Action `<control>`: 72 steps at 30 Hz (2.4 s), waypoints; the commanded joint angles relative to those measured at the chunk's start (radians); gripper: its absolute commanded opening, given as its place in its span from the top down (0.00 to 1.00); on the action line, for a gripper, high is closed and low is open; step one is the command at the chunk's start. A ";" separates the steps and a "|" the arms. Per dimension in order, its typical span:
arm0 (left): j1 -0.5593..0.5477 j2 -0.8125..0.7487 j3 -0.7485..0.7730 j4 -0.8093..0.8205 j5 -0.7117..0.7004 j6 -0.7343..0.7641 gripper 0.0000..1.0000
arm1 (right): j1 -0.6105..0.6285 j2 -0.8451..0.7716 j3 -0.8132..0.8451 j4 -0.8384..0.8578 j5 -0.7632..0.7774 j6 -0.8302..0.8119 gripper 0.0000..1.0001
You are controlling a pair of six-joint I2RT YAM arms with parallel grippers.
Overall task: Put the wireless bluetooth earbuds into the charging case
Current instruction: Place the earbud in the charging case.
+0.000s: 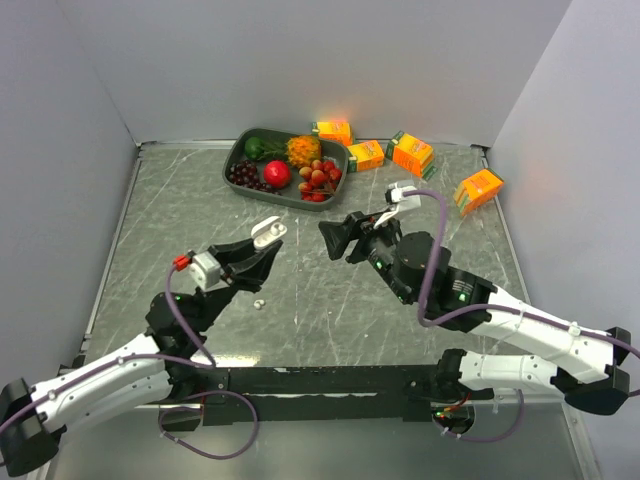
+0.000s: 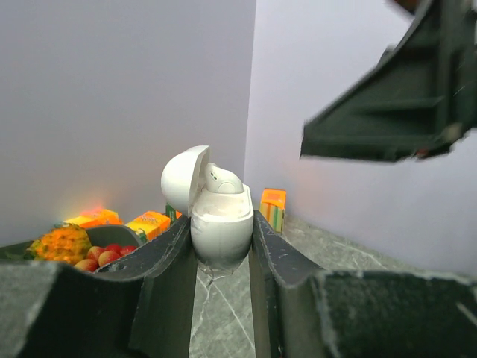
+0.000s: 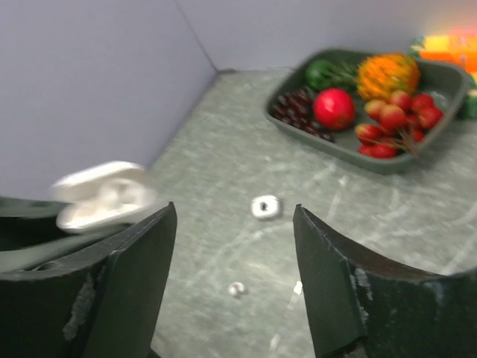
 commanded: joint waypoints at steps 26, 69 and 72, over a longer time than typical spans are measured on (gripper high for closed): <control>0.000 -0.129 -0.022 -0.114 0.020 -0.007 0.99 | -0.027 0.279 0.323 -0.201 -0.193 -0.100 0.30; 0.000 -0.102 0.022 -0.091 -0.004 0.028 0.99 | -0.007 0.268 0.224 -0.231 -0.275 -0.033 0.31; 0.001 -0.103 0.021 -0.093 -0.008 0.028 0.99 | -0.002 0.254 0.210 -0.234 -0.273 -0.030 0.30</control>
